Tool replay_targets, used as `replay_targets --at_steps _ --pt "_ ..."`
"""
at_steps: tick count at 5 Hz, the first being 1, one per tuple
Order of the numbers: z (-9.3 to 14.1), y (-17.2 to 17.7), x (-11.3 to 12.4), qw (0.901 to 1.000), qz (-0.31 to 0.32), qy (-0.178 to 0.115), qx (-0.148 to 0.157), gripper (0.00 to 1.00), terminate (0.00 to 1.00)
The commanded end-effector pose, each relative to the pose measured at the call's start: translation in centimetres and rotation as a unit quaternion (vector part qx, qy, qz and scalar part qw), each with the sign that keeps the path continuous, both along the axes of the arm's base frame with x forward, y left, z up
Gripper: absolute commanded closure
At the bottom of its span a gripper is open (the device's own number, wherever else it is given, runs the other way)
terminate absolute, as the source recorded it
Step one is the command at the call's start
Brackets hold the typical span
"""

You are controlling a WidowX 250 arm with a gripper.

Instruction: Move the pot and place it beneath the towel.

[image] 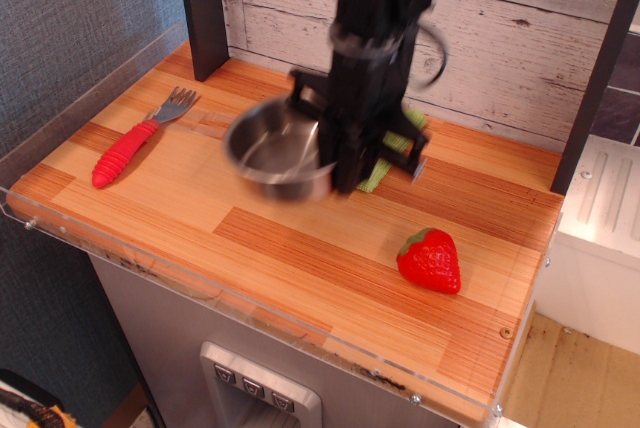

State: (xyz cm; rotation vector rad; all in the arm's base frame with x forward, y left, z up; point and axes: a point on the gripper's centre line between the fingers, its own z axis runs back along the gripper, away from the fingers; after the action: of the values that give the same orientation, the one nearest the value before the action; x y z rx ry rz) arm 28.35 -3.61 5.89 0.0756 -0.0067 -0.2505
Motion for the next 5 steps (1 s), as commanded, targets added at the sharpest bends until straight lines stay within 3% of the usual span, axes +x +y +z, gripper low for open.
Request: replay_targets --at_steps 1,2,4,5 --pt "-2.5 2.6 0.3 0.9989 -0.043 -0.007 0.017 1.00 0.00" --pt "-3.8 3.7 0.3 0.9990 -0.044 0.010 0.009 1.00 0.00" --pt "-4.1 2.9 -1.3 0.9940 -0.105 0.031 -0.001 1.00 0.00" --pt "-3.6 2.2 -1.9 0.9926 -0.119 0.024 0.000 1.00 0.00"
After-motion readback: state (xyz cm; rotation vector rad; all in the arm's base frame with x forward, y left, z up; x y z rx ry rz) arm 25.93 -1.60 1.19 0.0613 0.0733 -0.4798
